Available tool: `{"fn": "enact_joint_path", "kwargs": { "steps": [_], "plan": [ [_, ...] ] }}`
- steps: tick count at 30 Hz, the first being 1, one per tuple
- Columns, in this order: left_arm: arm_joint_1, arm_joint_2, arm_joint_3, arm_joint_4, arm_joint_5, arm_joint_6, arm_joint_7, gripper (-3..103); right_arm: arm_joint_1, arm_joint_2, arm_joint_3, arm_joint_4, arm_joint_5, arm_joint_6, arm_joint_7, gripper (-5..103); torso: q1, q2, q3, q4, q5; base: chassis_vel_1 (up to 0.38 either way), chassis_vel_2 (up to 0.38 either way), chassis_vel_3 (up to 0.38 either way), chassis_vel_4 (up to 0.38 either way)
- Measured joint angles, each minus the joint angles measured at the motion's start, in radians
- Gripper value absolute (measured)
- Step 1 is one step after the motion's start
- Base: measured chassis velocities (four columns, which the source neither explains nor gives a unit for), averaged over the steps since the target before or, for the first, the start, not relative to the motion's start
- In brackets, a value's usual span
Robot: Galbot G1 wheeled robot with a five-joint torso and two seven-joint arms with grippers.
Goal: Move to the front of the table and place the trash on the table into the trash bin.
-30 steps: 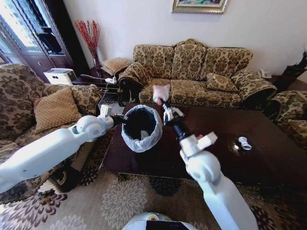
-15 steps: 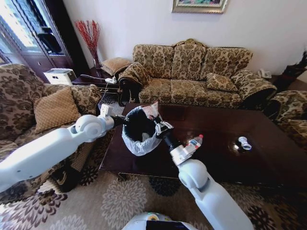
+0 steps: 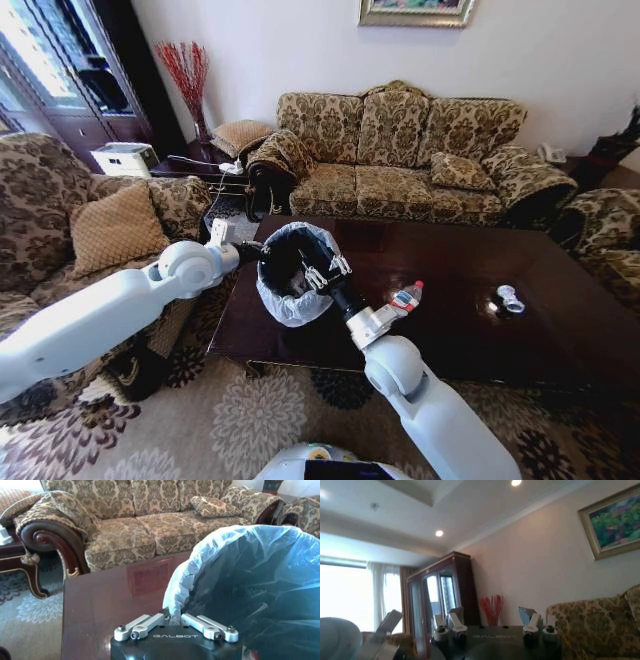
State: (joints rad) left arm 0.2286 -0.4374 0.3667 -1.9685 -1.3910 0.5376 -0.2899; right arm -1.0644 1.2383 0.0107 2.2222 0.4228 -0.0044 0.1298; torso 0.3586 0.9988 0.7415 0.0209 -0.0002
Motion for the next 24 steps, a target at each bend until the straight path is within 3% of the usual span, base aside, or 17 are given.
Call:
{"fn": "enact_joint_path", "kwargs": {
  "steps": [2, 3, 4, 7, 16, 19, 24],
  "plan": [
    [0.029, 0.006, -0.031, 0.000, 0.004, -0.001, 0.003, 0, -0.073, 0.047, 0.058, 0.000, 0.058, 0.059, 0.000, 82, 0.000, 0.000, 0.000, -0.0001, -0.0002, 0.000, 0.000, 0.000, 0.000],
    [0.046, 0.007, -0.050, 0.000, 0.006, -0.001, 0.003, 0, -0.110, 0.073, 0.087, -0.021, 0.062, 0.088, 0.000, 82, 0.000, 0.000, 0.000, -0.0001, 0.0007, 0.000, 0.000, 0.000, 0.000],
    [0.046, 0.007, -0.050, 0.000, 0.006, -0.001, 0.003, 0, -0.110, 0.073, 0.087, -0.021, 0.062, 0.088, 0.000, 82, 0.000, 0.000, 0.000, -0.0001, 0.0007, 0.000, 0.000, 0.000, 0.000],
    [0.090, 0.010, -0.095, -0.004, 0.013, -0.003, 0.008, 0, -0.207, 0.125, 0.202, -0.104, 0.080, 0.098, 0.000, 97, 0.000, 0.000, 0.000, -0.0003, 0.0001, 0.000, 0.000, 0.000, 0.000],
    [0.172, 0.030, -0.170, -0.021, 0.024, -0.010, 0.019, 0, -0.266, 0.118, 0.345, -0.301, 0.302, 0.152, 0.000, 100, 0.000, 0.000, 0.000, -0.0001, 0.0001, -0.005, -0.002, 0.008, 0.005],
    [0.191, 0.039, -0.189, -0.024, 0.027, -0.014, 0.023, 0, -0.258, 0.112, 0.358, -0.374, 0.309, 0.193, 0.000, 100, 0.000, 0.000, 0.000, 0.0002, -0.0001, -0.062, -0.051, 0.076, 0.070],
    [0.220, 0.046, -0.217, -0.033, 0.027, -0.014, 0.025, 0, -0.251, 0.104, 0.359, -0.419, 0.381, 0.183, 0.000, 100, 0.000, 0.000, 0.000, -0.0001, 0.0007, -0.089, -0.083, 0.099, 0.088]
  ]
}}
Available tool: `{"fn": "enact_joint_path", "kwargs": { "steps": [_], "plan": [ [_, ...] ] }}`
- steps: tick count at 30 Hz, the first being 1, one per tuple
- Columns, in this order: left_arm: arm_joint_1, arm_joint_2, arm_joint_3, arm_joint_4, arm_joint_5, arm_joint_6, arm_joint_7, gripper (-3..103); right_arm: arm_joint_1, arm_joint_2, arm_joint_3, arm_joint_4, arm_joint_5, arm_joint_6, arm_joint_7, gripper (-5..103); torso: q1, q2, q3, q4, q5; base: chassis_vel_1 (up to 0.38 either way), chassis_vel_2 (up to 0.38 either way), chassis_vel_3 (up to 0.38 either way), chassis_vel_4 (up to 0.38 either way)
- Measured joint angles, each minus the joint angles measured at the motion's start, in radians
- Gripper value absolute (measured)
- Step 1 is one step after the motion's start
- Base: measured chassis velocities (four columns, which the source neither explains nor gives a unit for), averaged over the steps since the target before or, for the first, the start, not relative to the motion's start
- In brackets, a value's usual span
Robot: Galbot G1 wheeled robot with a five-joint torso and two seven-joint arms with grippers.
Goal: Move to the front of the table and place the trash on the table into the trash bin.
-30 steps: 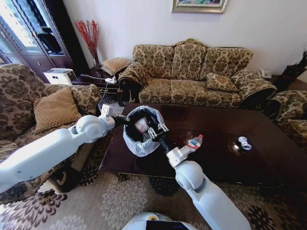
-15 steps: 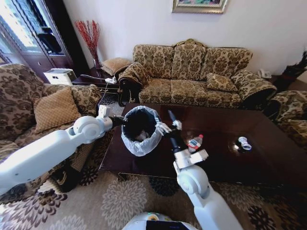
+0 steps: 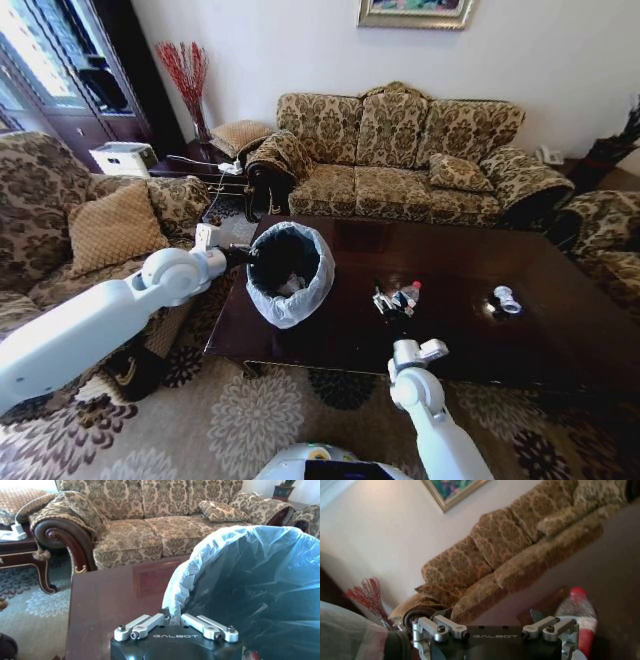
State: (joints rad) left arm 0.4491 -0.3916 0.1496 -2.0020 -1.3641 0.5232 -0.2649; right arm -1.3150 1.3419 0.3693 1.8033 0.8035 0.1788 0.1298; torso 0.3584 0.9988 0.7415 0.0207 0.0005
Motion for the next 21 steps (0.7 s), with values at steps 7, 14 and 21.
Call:
{"fn": "enact_joint_path", "kwargs": {
  "steps": [7, 14, 21],
  "plan": [
    [0.091, 0.018, -0.073, -0.017, 0.012, -0.005, 0.008, 0, 0.063, 0.003, 0.039, -0.068, 0.139, -0.068, 0.000, 100, 0.000, 0.000, 0.000, -0.0003, -0.0004, -0.043, -0.041, 0.014, 0.013],
    [0.185, 0.034, -0.143, -0.028, 0.044, -0.018, 0.028, 0, 0.040, 0.006, 0.079, -0.096, 0.163, -0.095, 0.000, 100, 0.000, 0.000, 0.000, 0.0005, -0.0008, 0.000, 0.000, 0.000, 0.000],
    [0.191, 0.046, -0.149, -0.039, 0.046, -0.023, 0.035, 0, 0.056, -0.009, 0.111, -0.164, 0.222, -0.131, 0.000, 100, 0.000, 0.000, 0.000, -0.0004, -0.0003, 0.000, 0.000, 0.000, 0.000]
  ]
}}
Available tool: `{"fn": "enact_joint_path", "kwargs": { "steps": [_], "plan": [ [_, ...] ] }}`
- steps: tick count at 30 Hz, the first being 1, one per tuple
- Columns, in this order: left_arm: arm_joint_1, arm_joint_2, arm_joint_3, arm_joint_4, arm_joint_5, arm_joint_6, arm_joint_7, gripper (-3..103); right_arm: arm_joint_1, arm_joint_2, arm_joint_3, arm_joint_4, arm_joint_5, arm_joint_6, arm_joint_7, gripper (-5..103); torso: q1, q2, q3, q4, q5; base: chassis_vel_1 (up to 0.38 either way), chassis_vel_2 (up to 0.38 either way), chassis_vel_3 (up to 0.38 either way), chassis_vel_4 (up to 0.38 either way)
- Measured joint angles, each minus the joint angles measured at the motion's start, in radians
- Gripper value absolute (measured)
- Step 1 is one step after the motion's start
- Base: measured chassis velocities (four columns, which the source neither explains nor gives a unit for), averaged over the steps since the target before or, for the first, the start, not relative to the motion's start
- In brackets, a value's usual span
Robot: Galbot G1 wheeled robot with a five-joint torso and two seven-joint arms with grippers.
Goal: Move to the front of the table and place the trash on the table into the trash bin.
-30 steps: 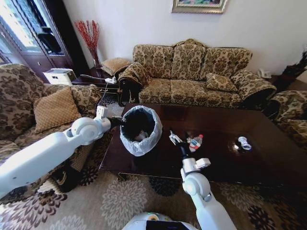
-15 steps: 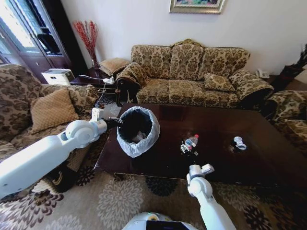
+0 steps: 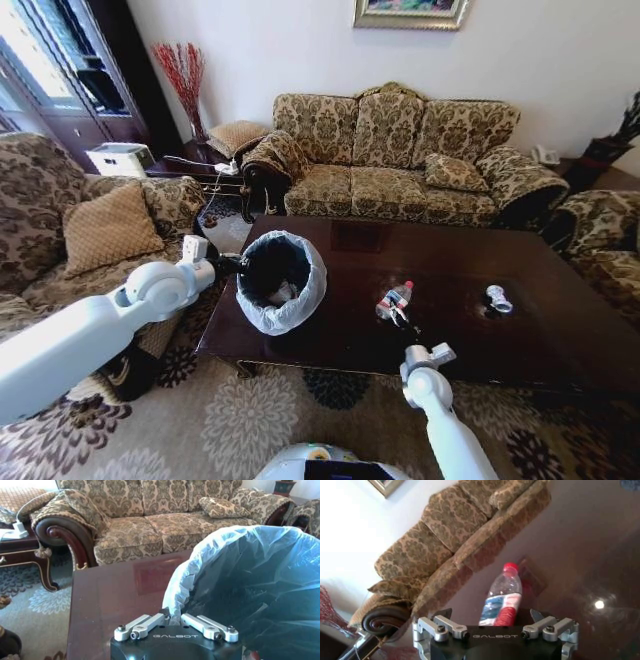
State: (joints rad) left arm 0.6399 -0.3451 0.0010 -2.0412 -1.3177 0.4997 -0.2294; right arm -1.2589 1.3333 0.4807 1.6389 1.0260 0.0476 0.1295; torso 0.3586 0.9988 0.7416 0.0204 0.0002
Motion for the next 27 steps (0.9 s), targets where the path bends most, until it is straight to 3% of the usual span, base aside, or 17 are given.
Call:
{"fn": "enact_joint_path", "kwargs": {
  "steps": [8, 11, 15, 18, 22, 23, 25, 27],
  "plan": [
    [0.003, 0.001, 0.001, -0.006, 0.006, -0.002, 0.004, 0, 0.091, -0.031, -0.028, -0.092, 0.135, -0.071, 0.000, 103, 0.000, 0.000, 0.000, 0.0009, -0.0001, 0.000, 0.000, 0.000, 0.000],
    [0.009, 0.006, -0.002, -0.011, 0.005, -0.008, 0.005, 0, 0.137, -0.030, -0.047, -0.132, 0.158, -0.082, 0.000, 89, 0.000, 0.000, 0.000, 0.0004, -0.0002, 0.000, 0.000, 0.000, 0.000],
    [0.035, 0.007, -0.025, -0.014, 0.005, -0.016, 0.005, 0, 0.156, -0.021, -0.061, -0.152, 0.159, -0.081, 0.000, 79, 0.000, 0.000, 0.000, 0.0003, -0.0001, 0.000, 0.000, 0.000, 0.000],
    [0.061, 0.010, -0.049, -0.015, 0.007, -0.019, 0.009, 0, 0.164, -0.018, -0.074, -0.166, 0.170, -0.082, 0.000, 62, 0.000, 0.000, 0.000, 0.0005, -0.0003, 0.000, 0.000, 0.000, 0.000],
    [0.066, 0.013, -0.054, -0.015, 0.008, -0.020, 0.011, 0, 0.167, -0.019, -0.077, -0.171, 0.180, -0.083, 0.000, 57, 0.000, 0.000, 0.000, 0.0005, -0.0003, 0.000, 0.000, 0.000, 0.000],
    [0.067, 0.015, -0.056, -0.014, 0.009, -0.021, 0.013, 0, 0.168, -0.021, -0.078, -0.175, 0.185, -0.083, 0.000, 46, 0.000, 0.000, 0.000, 0.0005, -0.0002, 0.000, 0.000, 0.000, 0.000],
    [0.069, 0.015, -0.058, -0.010, 0.011, -0.023, 0.018, 0, 0.171, -0.025, -0.080, -0.185, 0.198, -0.083, 0.000, 35, 0.000, 0.000, 0.000, 0.0002, -0.0001, 0.000, 0.000, 0.000, 0.000],
    [0.070, 0.013, -0.058, -0.008, 0.013, -0.024, 0.018, 0, 0.171, -0.025, -0.080, -0.185, 0.201, -0.083, 0.000, 35, 0.000, 0.000, 0.000, 0.0002, -0.0001, 0.000, 0.000, 0.000, 0.000]
  ]
}}
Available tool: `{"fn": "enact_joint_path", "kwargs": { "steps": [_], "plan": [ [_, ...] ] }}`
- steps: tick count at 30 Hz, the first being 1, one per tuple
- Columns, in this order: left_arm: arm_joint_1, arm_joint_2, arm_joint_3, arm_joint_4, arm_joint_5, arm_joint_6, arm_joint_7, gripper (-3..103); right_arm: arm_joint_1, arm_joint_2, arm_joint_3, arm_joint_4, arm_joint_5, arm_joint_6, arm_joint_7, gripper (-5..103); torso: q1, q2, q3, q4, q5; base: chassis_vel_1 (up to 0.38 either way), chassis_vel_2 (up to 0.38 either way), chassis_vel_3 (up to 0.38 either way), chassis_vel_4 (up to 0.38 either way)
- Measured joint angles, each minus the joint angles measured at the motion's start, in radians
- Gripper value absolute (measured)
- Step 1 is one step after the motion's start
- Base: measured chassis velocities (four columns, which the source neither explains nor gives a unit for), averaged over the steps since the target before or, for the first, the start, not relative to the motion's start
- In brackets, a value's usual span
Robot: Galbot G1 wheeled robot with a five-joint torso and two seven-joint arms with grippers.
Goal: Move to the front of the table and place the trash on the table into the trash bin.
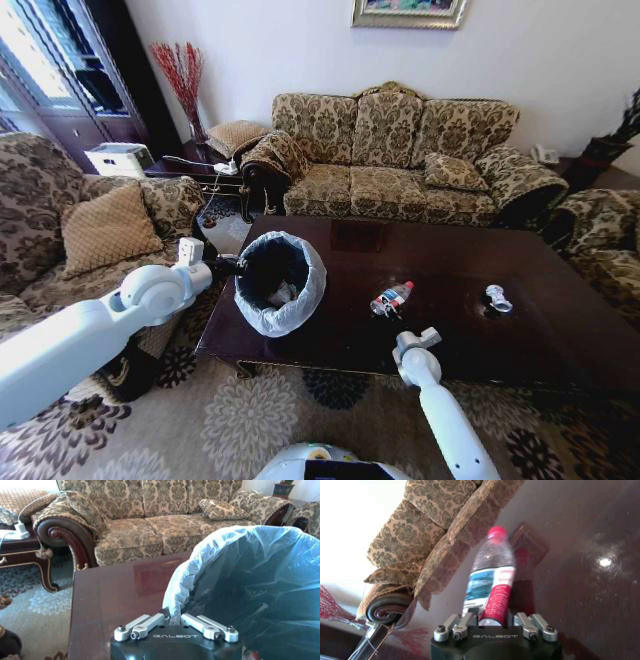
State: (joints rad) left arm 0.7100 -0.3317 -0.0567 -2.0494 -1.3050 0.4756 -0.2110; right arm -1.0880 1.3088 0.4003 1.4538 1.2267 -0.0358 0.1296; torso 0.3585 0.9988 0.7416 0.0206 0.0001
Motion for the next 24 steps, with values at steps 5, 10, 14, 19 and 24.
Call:
{"fn": "enact_joint_path", "kwargs": {
  "steps": [5, 10, 14, 19, 24],
  "plan": [
    [0.001, 0.000, 0.000, -0.001, 0.002, -0.002, 0.002, 0, -0.002, -0.003, -0.002, 0.005, 0.003, -0.001, -0.001, 15, 0.000, 0.000, 0.000, 0.0003, -0.0002, 0.000, 0.000, 0.000, 0.000],
    [-0.001, 0.002, -0.001, -0.002, 0.002, -0.004, 0.003, 0, -0.003, -0.005, -0.003, 0.003, 0.003, 0.002, -0.001, 5, 0.000, 0.000, 0.000, 0.0002, 0.0000, 0.000, 0.000, 0.000, 0.000],
    [0.008, 0.007, -0.007, -0.004, 0.002, -0.009, 0.004, 0, -0.014, -0.005, -0.001, 0.023, -0.029, 0.013, 0.000, 1, 0.000, 0.000, 0.000, 0.0003, 0.0001, 0.000, 0.000, 0.000, 0.000],
    [0.010, 0.021, -0.010, -0.005, 0.001, -0.012, 0.006, 0, -0.053, -0.005, 0.027, 0.134, -0.155, 0.022, 0.000, 0, 0.000, 0.000, 0.000, 0.0001, 0.0000, 0.000, 0.000, 0.000, 0.000],
    [0.013, 0.041, -0.010, -0.002, -0.007, -0.014, 0.009, 0, -0.097, -0.021, 0.034, 0.357, -0.332, 0.077, 0.000, 0, 0.000, 0.000, 0.000, 0.0001, -0.0001, 0.000, 0.000, 0.000, 0.000]
  ]
}}
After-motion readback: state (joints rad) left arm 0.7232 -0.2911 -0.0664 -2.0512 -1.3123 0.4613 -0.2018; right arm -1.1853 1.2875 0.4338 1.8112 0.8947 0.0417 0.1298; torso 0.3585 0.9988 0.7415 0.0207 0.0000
